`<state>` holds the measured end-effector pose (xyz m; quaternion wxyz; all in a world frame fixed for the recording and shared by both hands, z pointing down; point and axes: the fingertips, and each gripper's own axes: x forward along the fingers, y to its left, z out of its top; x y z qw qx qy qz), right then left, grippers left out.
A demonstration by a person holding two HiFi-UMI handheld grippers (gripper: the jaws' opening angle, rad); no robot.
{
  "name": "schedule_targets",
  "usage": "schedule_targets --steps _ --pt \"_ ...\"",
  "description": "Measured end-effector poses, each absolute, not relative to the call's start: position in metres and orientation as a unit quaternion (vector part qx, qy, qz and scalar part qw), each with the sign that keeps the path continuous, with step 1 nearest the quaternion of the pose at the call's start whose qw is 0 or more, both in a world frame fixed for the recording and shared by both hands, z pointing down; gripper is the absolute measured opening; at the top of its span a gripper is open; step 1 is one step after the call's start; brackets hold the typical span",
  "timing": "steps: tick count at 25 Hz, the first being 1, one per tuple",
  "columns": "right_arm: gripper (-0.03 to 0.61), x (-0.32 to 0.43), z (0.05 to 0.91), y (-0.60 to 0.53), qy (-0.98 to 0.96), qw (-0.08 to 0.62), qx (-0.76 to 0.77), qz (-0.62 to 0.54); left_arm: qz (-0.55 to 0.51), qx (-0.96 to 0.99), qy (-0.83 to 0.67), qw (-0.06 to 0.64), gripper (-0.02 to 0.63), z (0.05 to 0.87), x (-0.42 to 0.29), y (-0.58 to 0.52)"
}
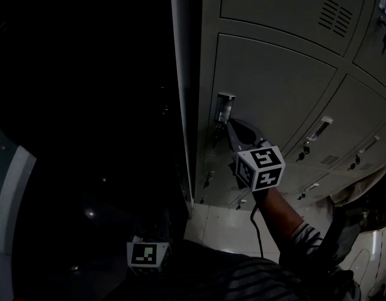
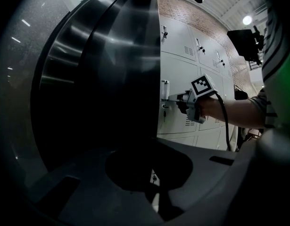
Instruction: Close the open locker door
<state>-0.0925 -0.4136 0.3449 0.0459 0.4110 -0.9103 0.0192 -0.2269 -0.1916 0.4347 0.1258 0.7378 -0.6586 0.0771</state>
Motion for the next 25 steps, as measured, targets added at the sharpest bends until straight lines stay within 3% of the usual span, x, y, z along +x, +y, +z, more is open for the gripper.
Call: schedule_targets --steps 15,25 --pt "0.0 -0.021 0.385 -0.274 -0.908 0.051 0.406 0.089 0.055 0.776 -0.623 0.086 0.003 0.408 -0.165 -0.198" --pt "0.0 0.03 0.424 -0.216 -0.894 0.071 0.423 0.13 0.07 0.794 -0.593 0.115 0.003 0.428 -0.101 -0.181"
